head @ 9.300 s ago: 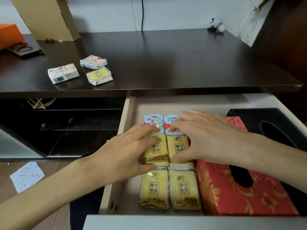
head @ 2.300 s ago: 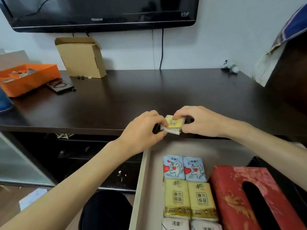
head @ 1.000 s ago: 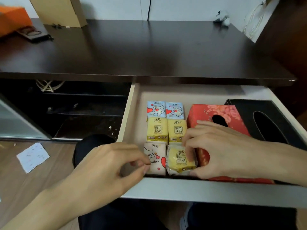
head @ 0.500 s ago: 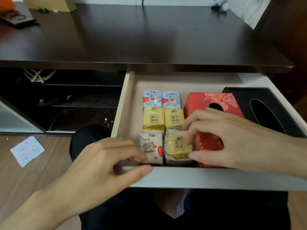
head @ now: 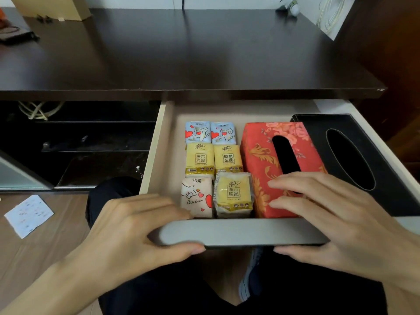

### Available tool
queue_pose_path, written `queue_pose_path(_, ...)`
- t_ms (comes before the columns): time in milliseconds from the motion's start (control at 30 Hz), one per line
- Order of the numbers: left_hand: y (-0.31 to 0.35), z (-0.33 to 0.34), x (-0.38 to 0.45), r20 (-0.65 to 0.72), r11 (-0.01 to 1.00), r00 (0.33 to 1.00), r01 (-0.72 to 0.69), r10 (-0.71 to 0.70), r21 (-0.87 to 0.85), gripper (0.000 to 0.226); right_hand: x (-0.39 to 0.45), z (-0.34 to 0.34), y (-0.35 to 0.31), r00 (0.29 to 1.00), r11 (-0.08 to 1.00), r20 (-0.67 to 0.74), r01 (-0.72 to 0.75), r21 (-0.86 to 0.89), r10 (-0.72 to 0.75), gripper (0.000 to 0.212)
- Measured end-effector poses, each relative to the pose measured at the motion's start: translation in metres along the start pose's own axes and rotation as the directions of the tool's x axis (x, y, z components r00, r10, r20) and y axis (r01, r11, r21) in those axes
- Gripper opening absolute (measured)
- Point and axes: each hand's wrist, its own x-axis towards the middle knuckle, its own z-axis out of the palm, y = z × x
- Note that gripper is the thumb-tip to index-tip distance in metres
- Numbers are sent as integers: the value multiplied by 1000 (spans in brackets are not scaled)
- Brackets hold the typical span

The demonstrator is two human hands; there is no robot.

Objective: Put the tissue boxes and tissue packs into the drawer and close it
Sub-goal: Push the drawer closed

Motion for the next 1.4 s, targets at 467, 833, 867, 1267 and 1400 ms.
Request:
queue_pose_path(467,-78,4,103,-133,999,991,26,-23,20,46,71,40,88,967,972,-242,29,-232,-86,37)
queue_pose_path(833,-47,85,60,-638,961,724,251,-263,-112,42,-14,104,83,609,776,-491,-560,291,623,58)
queue_pose_path(867,-42,94,58,-629,942,704,282,-330,-179,46,-16,107,83,520,706,-488,-602,373,701,60)
queue_pose_path(1267,-70,139,106,-437,912,804,397,-402,-107,101,29,134,119,297,483,-394,-676,557,870,100)
queue_pose_path(1400,-91,137,128,-416,896,802,436,-429,-82,97,42,141,146,350,518,-396,-698,494,849,95)
